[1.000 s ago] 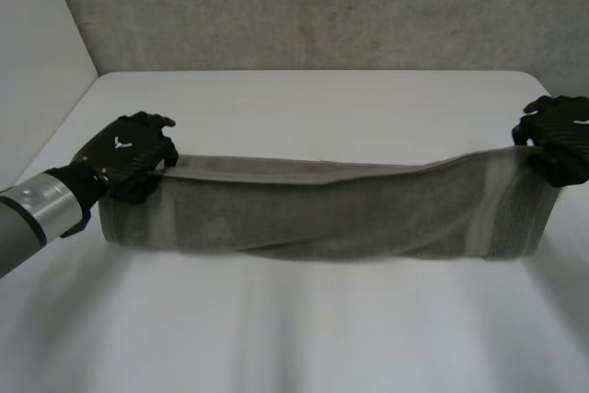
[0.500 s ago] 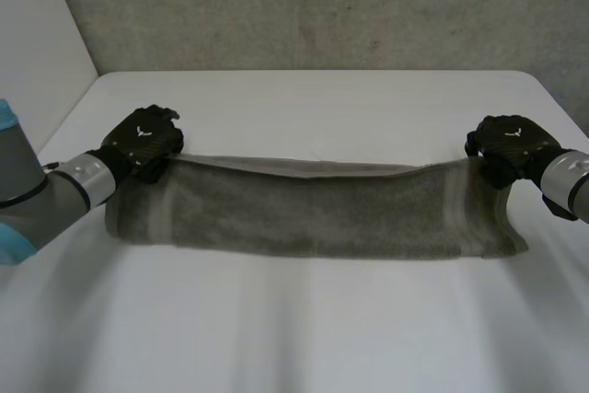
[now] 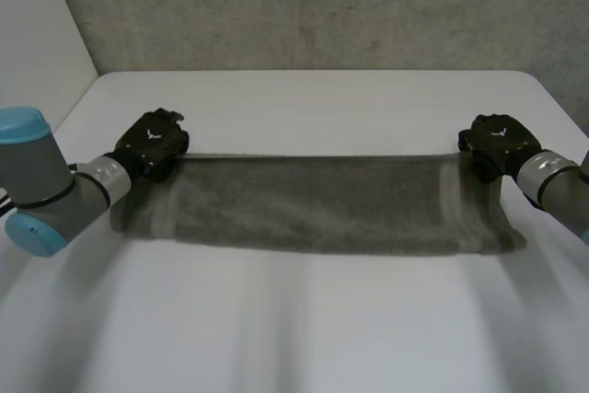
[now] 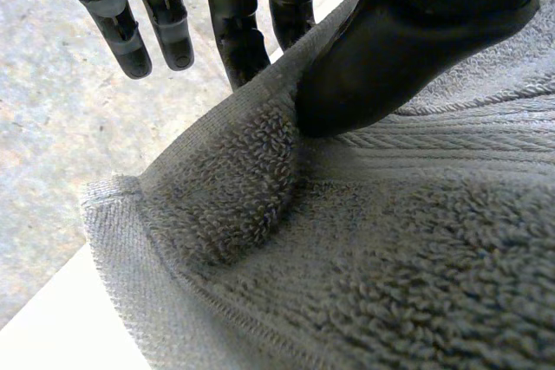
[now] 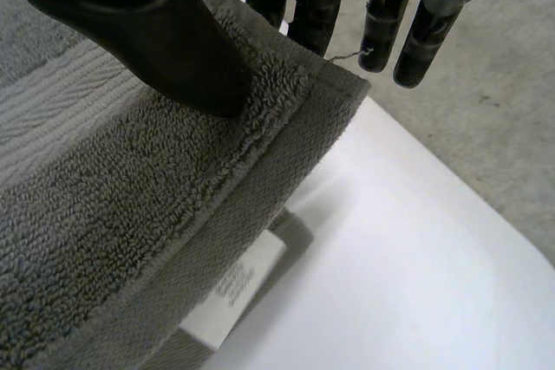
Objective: Fold the towel.
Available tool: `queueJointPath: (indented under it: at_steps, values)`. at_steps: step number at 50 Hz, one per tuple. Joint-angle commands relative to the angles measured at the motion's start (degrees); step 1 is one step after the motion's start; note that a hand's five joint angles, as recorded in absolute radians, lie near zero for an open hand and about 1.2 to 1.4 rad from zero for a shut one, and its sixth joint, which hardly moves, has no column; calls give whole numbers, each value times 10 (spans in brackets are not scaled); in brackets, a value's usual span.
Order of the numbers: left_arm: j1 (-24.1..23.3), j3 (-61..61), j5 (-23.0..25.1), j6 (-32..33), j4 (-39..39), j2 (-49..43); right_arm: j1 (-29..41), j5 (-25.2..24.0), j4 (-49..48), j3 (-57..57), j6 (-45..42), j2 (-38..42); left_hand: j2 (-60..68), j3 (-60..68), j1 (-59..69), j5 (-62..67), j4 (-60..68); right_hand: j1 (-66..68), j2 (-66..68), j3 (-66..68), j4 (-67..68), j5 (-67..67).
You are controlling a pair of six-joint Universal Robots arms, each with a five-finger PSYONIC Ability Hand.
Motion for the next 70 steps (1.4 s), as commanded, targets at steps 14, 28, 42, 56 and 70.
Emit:
queueJointPath:
  at_steps: [14,28,42,56,70]
  values:
    - [-15,-52,-75,-4,15,81,12,30,-33,50,62,-93,-659,-33,-623,-663,-38,-652,-647,-30,-44,-677]
    - [-4,-242,-63,-10,21,243,-12,-13,16,241,40,-237,-642,-33,-607,-646,-38,-652,-647,-30,-44,-677]
    - [-2,-291,-43,-89,45,266,-83,-49,26,281,-84,-167,-633,-33,-598,-638,-38,-471,-466,-30,-44,-496]
    - [-3,-297,-44,-90,48,268,-85,-72,-1,270,-85,-137,-635,-33,-600,-639,-38,48,52,-30,-44,23]
    - [-2,-298,-44,-90,48,269,-130,-88,6,268,-83,-134,-637,-33,-601,-641,-38,48,53,-30,-44,23]
